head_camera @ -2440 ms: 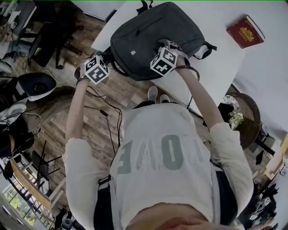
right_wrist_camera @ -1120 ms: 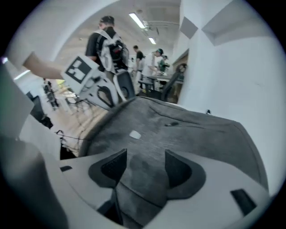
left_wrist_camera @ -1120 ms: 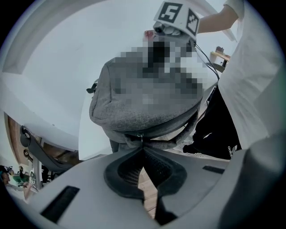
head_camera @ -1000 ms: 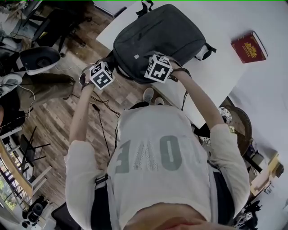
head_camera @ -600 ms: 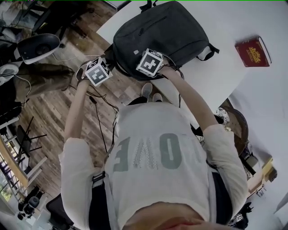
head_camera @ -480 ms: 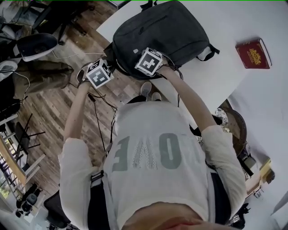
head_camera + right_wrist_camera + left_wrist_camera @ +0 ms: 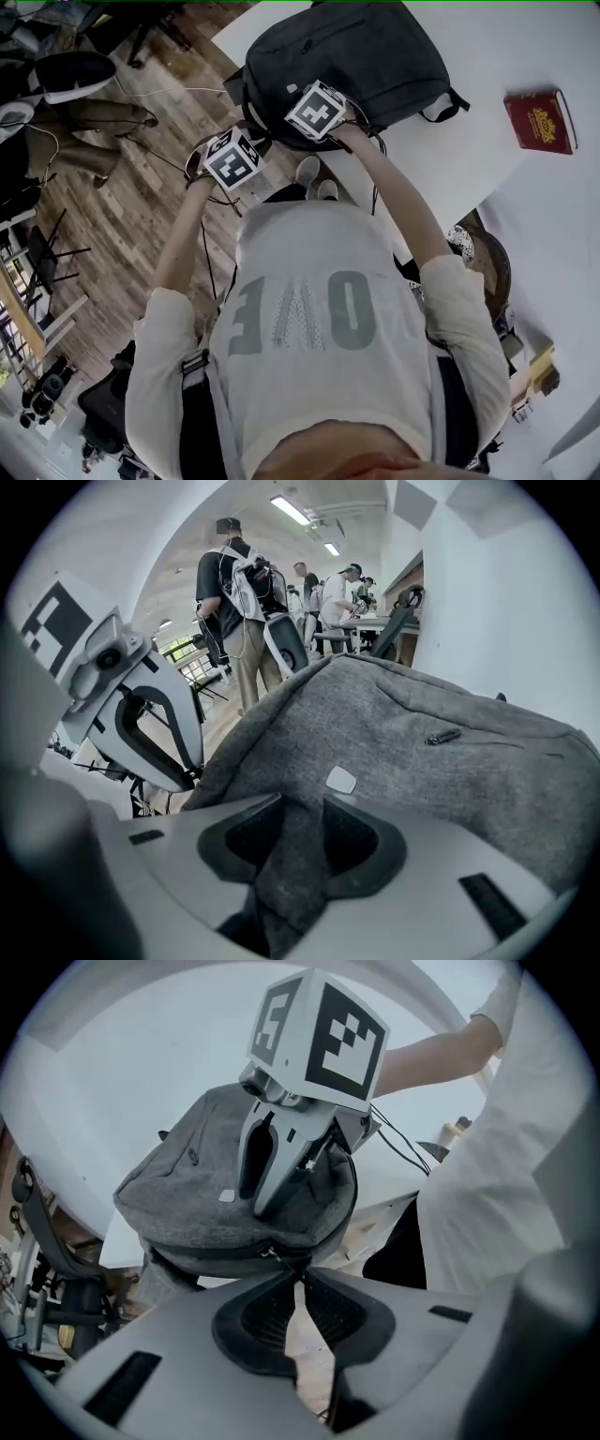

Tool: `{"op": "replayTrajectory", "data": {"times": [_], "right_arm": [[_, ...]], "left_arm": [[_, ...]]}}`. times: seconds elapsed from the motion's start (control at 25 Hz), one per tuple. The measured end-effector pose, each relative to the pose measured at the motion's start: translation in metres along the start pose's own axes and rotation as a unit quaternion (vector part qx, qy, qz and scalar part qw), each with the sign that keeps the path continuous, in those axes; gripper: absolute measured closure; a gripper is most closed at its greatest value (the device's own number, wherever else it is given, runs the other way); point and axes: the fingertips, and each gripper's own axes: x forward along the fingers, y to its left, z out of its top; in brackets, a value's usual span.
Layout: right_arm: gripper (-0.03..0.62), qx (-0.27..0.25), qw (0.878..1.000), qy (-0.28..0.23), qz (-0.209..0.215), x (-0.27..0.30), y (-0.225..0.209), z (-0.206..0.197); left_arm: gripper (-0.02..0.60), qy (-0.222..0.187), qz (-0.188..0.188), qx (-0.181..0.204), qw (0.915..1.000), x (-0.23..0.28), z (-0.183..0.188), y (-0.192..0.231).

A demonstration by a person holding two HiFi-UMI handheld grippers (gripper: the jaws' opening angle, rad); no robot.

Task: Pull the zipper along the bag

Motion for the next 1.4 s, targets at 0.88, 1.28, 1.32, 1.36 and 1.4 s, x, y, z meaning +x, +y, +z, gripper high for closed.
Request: {"op": "replayTrajectory", "data": {"times": [0.88,1.28,1.32,1.36,1.4], "right_arm": [[0.445,-0.006,1.000,-0.007,-0.014,0.000,0.002,0.004],[0.445,-0.015,1.000,-0.017,-0.022,0.000,0.000,0.002],[0.445,-0.016,0.999,-0.018,-0.021,0.000,0.001,0.003],[0.445,-0.018,0.999,-0.020,-0.021,0.000,0.001,0.004],[0.445,-0.018,0.999,-0.021,-0.021,0.000,0.001,0.005]], "left_arm": [[0.554,-0.035,-0.053,-0.043,0.9971,0.008,-0.018,-0.018],[0.555,-0.118,0.074,-0.190,0.9719,0.020,-0.013,0.003],[0.555,-0.134,0.074,-0.210,0.9658,0.020,-0.014,0.002],[0.554,-0.149,0.078,-0.225,0.9598,0.020,-0.014,0.002],[0.554,-0.161,0.085,-0.235,0.9548,0.020,-0.015,0.003]]}}
